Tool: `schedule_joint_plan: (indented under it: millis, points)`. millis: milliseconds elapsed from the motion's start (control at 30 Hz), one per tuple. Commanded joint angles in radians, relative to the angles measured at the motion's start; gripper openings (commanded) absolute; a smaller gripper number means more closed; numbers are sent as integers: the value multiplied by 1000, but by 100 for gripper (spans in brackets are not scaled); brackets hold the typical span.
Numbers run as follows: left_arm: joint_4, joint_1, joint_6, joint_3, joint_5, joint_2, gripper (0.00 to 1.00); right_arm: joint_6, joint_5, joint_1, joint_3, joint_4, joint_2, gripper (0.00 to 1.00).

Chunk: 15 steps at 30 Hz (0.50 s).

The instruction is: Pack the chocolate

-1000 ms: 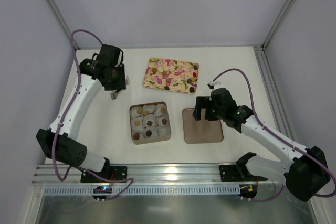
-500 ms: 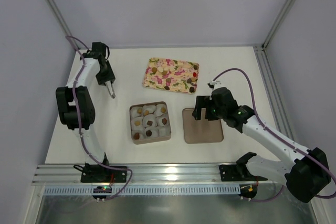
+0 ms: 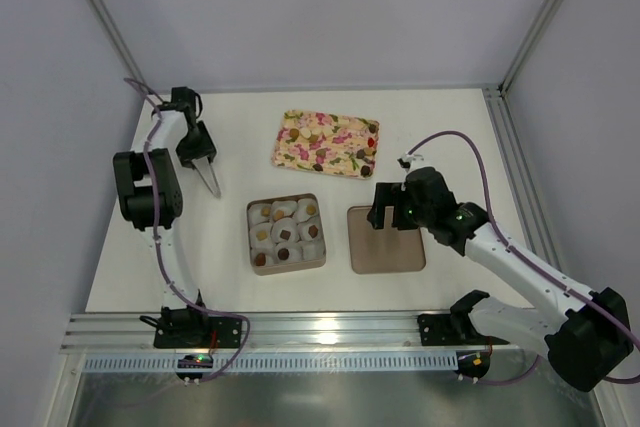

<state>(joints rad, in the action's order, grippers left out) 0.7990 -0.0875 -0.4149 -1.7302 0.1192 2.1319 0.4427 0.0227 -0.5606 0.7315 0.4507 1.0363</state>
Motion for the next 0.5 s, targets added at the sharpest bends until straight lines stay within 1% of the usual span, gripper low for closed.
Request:
schedule_joint_plan:
  millis: [0, 67, 233, 267, 333, 367, 467]
  points:
    - [-32, -11, 2, -35, -9, 17, 56, -1, 3, 4, 22, 5, -24, 100]
    - [-32, -14, 4, -40, -12, 26, 57, -2, 8, 2, 22, 11, -28, 100]
    - [-32, -15, 2, -46, -18, 37, 67, -2, 17, 4, 11, 20, -41, 100]
    - [-30, -15, 2, -48, -18, 40, 71, -2, 19, 2, 11, 22, -42, 100]
    - [-32, -15, 5, -48, -19, 39, 76, -2, 23, 2, 8, 28, -45, 100]
    - [-30, -15, 8, -46, -21, 39, 80, -2, 23, 4, 5, 28, -50, 100]
    - [-30, -15, 10, -49, -35, 33, 86, -2, 31, 4, 0, 34, -58, 100]
